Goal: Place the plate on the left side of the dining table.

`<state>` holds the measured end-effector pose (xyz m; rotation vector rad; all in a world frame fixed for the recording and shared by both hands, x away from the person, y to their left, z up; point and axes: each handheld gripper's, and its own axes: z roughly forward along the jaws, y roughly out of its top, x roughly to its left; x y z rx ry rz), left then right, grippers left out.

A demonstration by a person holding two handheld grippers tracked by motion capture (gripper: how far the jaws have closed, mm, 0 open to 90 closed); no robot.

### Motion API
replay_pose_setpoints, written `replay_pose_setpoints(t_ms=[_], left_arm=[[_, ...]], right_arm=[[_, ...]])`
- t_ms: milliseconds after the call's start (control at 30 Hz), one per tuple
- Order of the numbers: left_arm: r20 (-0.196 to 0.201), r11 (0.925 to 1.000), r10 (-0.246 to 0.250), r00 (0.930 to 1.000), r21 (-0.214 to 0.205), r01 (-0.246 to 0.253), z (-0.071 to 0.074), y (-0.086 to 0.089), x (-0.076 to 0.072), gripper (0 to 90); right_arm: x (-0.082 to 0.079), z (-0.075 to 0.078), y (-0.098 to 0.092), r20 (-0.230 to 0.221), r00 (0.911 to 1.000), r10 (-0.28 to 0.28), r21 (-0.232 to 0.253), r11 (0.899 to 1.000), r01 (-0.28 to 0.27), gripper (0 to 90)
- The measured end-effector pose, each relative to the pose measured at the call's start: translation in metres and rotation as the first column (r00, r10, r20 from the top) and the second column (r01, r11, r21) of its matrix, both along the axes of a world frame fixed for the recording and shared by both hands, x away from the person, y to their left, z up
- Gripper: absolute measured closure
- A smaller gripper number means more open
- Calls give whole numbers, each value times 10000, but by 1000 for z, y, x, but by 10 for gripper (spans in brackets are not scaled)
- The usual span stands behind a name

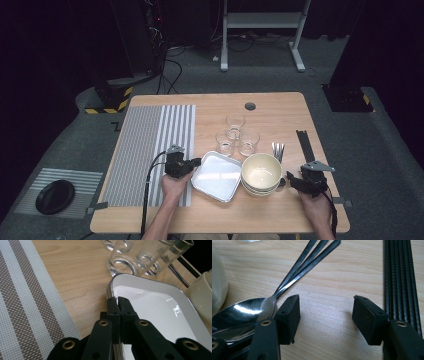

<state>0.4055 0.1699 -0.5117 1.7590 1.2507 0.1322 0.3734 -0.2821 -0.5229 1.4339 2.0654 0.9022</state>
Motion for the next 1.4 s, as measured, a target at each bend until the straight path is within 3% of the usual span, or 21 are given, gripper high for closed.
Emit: replay_pose_setpoints(t_ms=[100, 433, 933, 1100, 1400], left_arm=[[96, 9997, -216, 9997, 74, 215, 0, 2, 1, 885], [115, 9997, -248, 9996, 58, 247, 0, 3, 1, 885], [140, 9998, 60, 9999, -178, -57, 3, 1, -2, 886], [270, 9997, -215, 9994, -83, 217, 4, 3, -1, 887], [220, 9999, 74, 9997, -107, -72, 5, 0, -3, 887]], right_arm=[[0, 0, 0, -18, 10000, -21, 27, 10000, 21, 392], [0, 0, 0, -50, 10000, -35, 27, 10000, 35, 392], [0, 0, 0, -47, 10000, -35, 23, 10000, 36, 392], [0, 0, 0, -51, 10000, -42, 37, 10000, 43, 392], [0, 0, 0, -47, 10000, -34, 23, 10000, 34, 392]])
